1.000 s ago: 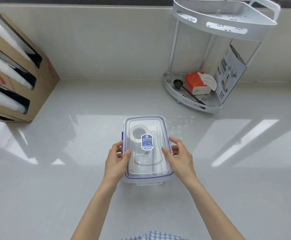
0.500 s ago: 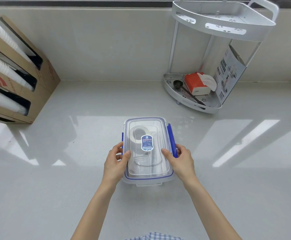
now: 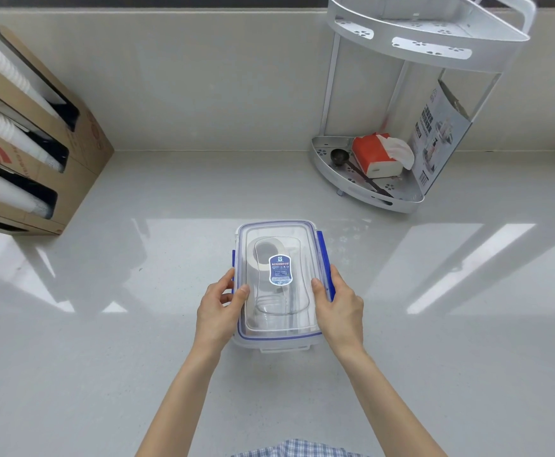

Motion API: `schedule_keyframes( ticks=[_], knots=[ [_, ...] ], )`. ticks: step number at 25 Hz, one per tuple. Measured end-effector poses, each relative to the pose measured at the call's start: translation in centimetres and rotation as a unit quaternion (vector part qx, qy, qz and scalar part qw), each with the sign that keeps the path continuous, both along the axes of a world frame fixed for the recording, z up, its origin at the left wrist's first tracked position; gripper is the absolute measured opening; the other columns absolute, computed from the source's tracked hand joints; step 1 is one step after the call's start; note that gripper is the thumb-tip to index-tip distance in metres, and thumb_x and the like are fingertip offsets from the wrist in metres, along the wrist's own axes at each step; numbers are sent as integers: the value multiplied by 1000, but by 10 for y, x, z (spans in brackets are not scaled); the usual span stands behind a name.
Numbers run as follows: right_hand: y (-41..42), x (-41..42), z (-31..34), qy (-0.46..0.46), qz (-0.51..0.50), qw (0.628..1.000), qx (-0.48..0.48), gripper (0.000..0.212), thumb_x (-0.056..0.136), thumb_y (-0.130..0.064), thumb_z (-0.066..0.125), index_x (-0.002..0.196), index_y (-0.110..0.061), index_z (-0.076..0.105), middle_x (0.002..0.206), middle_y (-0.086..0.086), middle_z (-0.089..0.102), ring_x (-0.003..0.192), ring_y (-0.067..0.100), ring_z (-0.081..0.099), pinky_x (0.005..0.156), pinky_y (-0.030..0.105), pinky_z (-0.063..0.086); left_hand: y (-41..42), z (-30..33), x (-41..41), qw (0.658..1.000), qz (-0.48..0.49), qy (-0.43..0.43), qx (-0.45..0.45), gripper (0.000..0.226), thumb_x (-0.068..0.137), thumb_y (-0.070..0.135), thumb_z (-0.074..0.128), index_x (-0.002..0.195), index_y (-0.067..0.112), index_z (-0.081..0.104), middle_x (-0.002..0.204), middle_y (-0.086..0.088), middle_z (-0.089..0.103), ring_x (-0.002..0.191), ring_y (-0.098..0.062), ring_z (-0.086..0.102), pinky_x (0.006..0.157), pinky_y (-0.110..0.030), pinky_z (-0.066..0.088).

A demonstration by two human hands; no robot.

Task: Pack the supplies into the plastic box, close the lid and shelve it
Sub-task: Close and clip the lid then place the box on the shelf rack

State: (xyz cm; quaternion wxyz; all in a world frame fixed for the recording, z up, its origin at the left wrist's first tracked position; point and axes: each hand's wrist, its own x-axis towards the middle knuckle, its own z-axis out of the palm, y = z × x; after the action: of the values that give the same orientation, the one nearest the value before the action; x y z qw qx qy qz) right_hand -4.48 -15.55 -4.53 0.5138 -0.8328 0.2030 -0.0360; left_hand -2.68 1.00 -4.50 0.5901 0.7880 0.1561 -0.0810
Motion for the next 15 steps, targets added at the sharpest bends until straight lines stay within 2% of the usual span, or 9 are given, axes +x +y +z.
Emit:
schedule_keyframes(
  ticks=[1,2,3,6,10,12,15],
  knots=[
    [0,1,0,-7,6,1000,-18,42,93,-23,44,134,-13,43,78,5,63,71,17,56,70,22,40,-1,0,0,1000,1,1,-2,46,87,25,55,132,22,45,125,-10,55,111,-25,55,97,-37,45],
    [0,2,-1,-11,9,999,-31,41,94,-22,44,133,-13,44,66,2,55,61,16,48,64,22,35,-1,0,-1,1000,4,2,-3,47,87,25,55,132,21,45,125,-11,55,111,-25,55,98,-38,45],
    [-1,3,-1,-11,8,999,-35,40,94,-21,43,133,-14,45,63,2,51,60,19,44,63,22,33,-2,1,-1,1000,8,2,-4,47,86,25,56,132,21,45,124,-12,56,110,-25,56,98,-38,44],
    [-1,4,0,-9,6,999,-34,40,94,-21,43,134,-14,44,70,4,54,67,23,45,66,23,34,-3,2,-2,1000,13,4,-6,47,86,24,56,131,21,45,124,-12,55,110,-24,55,95,-34,43],
    [-1,3,2,-22,13,999,-28,40,94,-22,43,134,-15,44,69,-1,53,60,16,45,63,18,33,-4,3,-3,1000,10,1,-2,47,86,26,55,132,21,44,127,-9,53,107,-20,53,88,-29,40],
    [-1,2,2,-27,15,999,-23,41,94,-21,43,134,-14,43,76,0,56,61,14,46,61,14,32,-3,4,-4,1000,9,1,8,47,86,28,55,132,23,45,128,-9,52,107,-18,51,89,-29,40],
    [-2,2,2,-28,15,999,-19,42,94,-22,43,135,-13,42,82,0,58,64,14,49,62,12,32,-3,7,-5,999,1,26,-37,48,87,30,54,132,28,41,128,-7,49,110,-17,49,88,-28,39]
  ],
)
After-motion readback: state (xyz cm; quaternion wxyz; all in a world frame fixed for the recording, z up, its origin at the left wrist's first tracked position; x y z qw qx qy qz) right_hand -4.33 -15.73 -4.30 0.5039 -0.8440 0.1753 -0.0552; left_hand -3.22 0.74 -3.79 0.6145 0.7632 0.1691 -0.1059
